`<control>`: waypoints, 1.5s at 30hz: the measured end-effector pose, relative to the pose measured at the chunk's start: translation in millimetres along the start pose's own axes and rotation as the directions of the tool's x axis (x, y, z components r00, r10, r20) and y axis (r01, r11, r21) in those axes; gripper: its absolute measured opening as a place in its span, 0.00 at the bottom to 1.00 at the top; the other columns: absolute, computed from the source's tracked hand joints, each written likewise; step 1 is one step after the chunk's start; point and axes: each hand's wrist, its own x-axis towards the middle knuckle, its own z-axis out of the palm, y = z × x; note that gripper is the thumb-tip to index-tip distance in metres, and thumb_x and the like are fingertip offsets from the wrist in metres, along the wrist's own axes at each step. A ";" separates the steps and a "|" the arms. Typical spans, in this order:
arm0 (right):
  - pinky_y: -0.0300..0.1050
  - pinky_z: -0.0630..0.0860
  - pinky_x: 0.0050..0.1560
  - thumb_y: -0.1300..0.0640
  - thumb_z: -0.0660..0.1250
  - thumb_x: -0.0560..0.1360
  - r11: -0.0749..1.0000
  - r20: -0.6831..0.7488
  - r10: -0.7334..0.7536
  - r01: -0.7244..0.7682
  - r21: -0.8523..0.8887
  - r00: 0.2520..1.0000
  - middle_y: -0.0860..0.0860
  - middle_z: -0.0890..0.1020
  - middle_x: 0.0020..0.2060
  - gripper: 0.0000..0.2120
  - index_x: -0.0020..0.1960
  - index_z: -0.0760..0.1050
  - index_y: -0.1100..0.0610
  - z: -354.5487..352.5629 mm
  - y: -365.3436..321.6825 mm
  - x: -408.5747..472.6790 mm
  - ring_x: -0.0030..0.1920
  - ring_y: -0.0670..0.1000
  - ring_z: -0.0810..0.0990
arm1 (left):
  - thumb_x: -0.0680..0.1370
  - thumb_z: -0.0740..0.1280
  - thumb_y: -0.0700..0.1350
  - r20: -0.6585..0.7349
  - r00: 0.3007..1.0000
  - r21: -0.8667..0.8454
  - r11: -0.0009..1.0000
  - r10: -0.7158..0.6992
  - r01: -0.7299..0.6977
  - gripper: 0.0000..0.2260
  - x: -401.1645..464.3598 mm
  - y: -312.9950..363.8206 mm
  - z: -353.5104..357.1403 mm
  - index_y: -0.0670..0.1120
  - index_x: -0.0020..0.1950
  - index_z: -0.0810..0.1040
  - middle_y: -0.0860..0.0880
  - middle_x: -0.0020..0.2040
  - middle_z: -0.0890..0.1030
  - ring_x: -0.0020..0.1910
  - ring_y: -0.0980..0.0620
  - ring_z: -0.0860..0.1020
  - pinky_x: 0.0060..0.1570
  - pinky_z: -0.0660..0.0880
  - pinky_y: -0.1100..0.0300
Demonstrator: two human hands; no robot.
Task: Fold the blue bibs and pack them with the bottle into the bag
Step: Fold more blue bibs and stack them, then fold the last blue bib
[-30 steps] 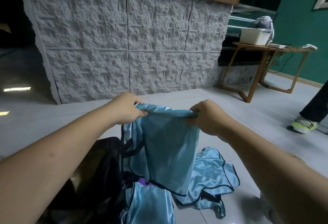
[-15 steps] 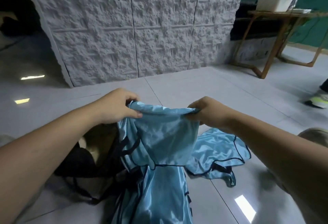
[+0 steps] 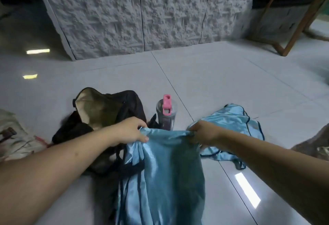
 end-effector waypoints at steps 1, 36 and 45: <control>0.45 0.82 0.37 0.62 0.68 0.75 0.996 -0.043 0.016 -0.020 -0.085 0.999 0.55 0.80 0.37 0.05 0.40 0.80 0.59 14.0 7.1 14.4 0.38 0.55 0.82 | 0.73 0.78 0.45 -0.058 0.998 0.042 0.999 -0.018 0.021 0.06 14.1 -12.8 15.9 0.49 0.48 0.83 0.49 0.42 0.85 0.40 0.49 0.84 0.37 0.77 0.59; 0.60 0.41 0.81 0.21 0.37 0.72 0.874 -0.114 -0.108 0.039 -0.485 0.988 0.53 0.42 0.83 0.49 0.84 0.38 0.49 154.9 99.1 78.0 0.83 0.55 0.38 | 0.56 0.49 0.88 -0.207 0.967 0.405 0.913 0.148 -0.053 0.64 50.5 -64.8 184.3 0.54 0.81 0.30 0.48 0.80 0.27 0.78 0.52 0.25 0.79 0.35 0.52; 0.55 0.73 0.63 0.54 0.60 0.78 0.911 -0.592 0.095 -0.310 -0.272 0.800 0.55 0.76 0.66 0.23 0.72 0.69 0.54 64.1 171.6 76.1 0.65 0.59 0.74 | 0.78 0.55 0.69 -0.340 0.875 0.439 0.881 0.344 -0.176 0.35 55.1 -35.7 202.8 0.49 0.77 0.71 0.44 0.76 0.72 0.78 0.44 0.67 0.78 0.49 0.47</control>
